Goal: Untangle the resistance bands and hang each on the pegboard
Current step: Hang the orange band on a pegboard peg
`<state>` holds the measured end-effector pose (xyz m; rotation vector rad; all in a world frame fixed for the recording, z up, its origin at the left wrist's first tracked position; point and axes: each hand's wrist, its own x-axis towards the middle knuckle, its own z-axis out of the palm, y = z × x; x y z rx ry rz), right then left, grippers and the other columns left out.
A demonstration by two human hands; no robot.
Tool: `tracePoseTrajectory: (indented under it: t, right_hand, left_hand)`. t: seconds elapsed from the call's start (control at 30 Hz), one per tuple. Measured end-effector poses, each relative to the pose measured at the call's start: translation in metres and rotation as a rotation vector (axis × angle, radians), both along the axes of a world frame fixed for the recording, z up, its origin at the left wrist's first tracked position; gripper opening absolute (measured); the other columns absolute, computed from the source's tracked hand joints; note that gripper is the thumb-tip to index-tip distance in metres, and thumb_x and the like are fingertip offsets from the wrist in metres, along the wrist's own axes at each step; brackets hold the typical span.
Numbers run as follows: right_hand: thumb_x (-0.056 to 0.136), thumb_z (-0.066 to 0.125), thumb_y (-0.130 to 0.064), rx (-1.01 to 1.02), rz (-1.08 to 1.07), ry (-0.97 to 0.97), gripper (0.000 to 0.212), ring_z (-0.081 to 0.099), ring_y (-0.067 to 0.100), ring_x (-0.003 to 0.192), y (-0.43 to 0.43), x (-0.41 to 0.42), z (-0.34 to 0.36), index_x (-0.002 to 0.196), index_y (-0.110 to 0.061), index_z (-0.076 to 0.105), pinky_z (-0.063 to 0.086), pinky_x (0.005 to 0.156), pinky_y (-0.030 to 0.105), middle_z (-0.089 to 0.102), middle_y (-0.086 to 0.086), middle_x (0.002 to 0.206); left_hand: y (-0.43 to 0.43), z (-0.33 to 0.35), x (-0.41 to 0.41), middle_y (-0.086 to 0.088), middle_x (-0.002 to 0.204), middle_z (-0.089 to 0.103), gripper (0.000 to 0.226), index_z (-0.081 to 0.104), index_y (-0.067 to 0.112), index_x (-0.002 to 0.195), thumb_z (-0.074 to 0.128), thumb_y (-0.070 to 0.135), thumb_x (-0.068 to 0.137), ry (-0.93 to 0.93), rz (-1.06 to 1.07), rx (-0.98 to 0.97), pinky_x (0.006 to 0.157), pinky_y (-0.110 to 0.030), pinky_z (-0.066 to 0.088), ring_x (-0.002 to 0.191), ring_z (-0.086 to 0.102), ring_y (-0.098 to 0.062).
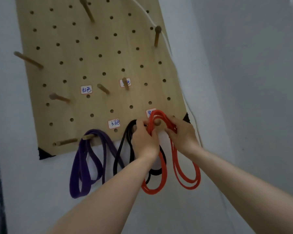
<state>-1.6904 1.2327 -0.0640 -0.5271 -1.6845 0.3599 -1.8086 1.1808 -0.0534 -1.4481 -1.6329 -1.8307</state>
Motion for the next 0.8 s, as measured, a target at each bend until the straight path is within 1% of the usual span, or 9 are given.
tracePoseTrajectory:
  t: [0.13, 0.27, 0.37, 0.47, 0.5, 0.57, 0.63, 0.73, 0.8]
  right_hand:
    - [0.096, 0.061, -0.012, 0.047, -0.009, -0.060, 0.046, 0.059, 0.012, 0.114, 0.027, -0.012, -0.005, 0.139, -0.028, 0.057, 0.047, 0.102, 0.029, 0.066, -0.007, 0.124]
    - [0.098, 0.060, -0.015, 0.114, 0.086, -0.097, 0.044, 0.056, 0.002, 0.114, 0.043, -0.017, -0.001, 0.139, -0.031, 0.057, 0.039, 0.096, 0.008, 0.062, -0.019, 0.123]
    - [0.098, 0.061, -0.029, 0.098, 0.100, -0.154, 0.038, 0.061, 0.005, 0.115, 0.053, -0.018, 0.005, 0.136, -0.035, 0.058, 0.049, 0.099, 0.024, 0.067, -0.016, 0.124]
    - [0.096, 0.063, -0.036, 0.050, 0.039, -0.249, 0.029, 0.062, 0.008, 0.093, 0.059, -0.014, 0.005, 0.125, -0.036, 0.062, 0.051, 0.084, 0.032, 0.066, -0.018, 0.097]
    - [0.094, 0.064, -0.035, 0.030, 0.000, -0.302, 0.037, 0.062, 0.011, 0.094, 0.060, -0.012, 0.003, 0.131, -0.036, 0.060, 0.050, 0.084, 0.033, 0.064, -0.017, 0.097]
    - [0.090, 0.070, -0.032, -0.018, -0.067, -0.388, 0.055, 0.061, 0.018, 0.109, 0.062, -0.007, -0.003, 0.142, -0.033, 0.052, 0.052, 0.091, 0.038, 0.064, -0.008, 0.115]
    - [0.087, 0.072, -0.033, -0.076, -0.084, -0.410, 0.060, 0.059, 0.022, 0.116, 0.061, -0.004, -0.012, 0.143, -0.033, 0.051, 0.052, 0.096, 0.042, 0.062, 0.000, 0.127]
    - [0.087, 0.070, -0.036, -0.120, -0.071, -0.398, 0.066, 0.056, 0.023, 0.119, 0.052, -0.001, -0.028, 0.147, -0.034, 0.045, 0.051, 0.096, 0.038, 0.057, 0.002, 0.128]
    - [0.088, 0.069, -0.034, -0.144, -0.072, -0.369, 0.070, 0.051, 0.021, 0.123, 0.037, 0.002, -0.040, 0.151, -0.034, 0.039, 0.049, 0.099, 0.036, 0.052, 0.001, 0.132]
  left_hand:
    - [0.015, -0.015, -0.003, 0.006, 0.083, 0.067, 0.014, 0.054, 0.025, 0.105, 0.060, 0.016, 0.096, 0.013, 0.057, 0.033, 0.072, -0.042, 0.058, 0.078, 0.067, -0.018]
    - [0.026, -0.021, -0.003, 0.004, 0.088, 0.067, 0.013, 0.053, 0.024, 0.111, 0.057, 0.021, 0.099, 0.024, 0.092, 0.048, 0.070, -0.037, 0.053, 0.080, 0.067, -0.020]
    - [0.034, -0.024, -0.003, 0.004, 0.094, 0.067, 0.015, 0.052, 0.025, 0.113, 0.057, 0.023, 0.099, 0.043, 0.070, 0.039, 0.075, -0.042, 0.057, 0.085, 0.067, -0.019]
    - [0.038, -0.020, -0.008, 0.001, 0.099, 0.067, 0.017, 0.054, 0.024, 0.110, 0.062, 0.021, 0.095, 0.039, 0.089, 0.036, 0.076, -0.041, 0.055, 0.088, 0.066, -0.020]
    - [0.038, -0.019, -0.011, 0.001, 0.100, 0.066, 0.017, 0.055, 0.023, 0.108, 0.064, 0.021, 0.094, 0.034, 0.105, 0.032, 0.076, -0.040, 0.054, 0.089, 0.065, -0.021]
    - [0.038, -0.022, -0.017, 0.001, 0.103, 0.066, 0.017, 0.058, 0.024, 0.107, 0.066, 0.021, 0.092, 0.046, 0.115, 0.026, 0.078, -0.039, 0.054, 0.091, 0.065, -0.021]
    - [0.032, -0.029, -0.022, 0.002, 0.108, 0.063, 0.021, 0.063, 0.024, 0.112, 0.067, 0.022, 0.091, 0.084, 0.084, 0.002, 0.084, -0.041, 0.055, 0.094, 0.064, -0.019]
    - [0.017, -0.041, -0.029, 0.002, 0.119, 0.060, 0.031, 0.065, 0.024, 0.124, 0.067, 0.027, 0.093, 0.118, 0.049, -0.071, 0.092, -0.037, 0.054, 0.100, 0.064, -0.016]
    - [-0.003, -0.050, -0.033, 0.007, 0.119, 0.058, 0.031, 0.065, 0.024, 0.125, 0.067, 0.029, 0.094, 0.137, 0.031, -0.102, 0.091, -0.030, 0.053, 0.100, 0.062, -0.009]
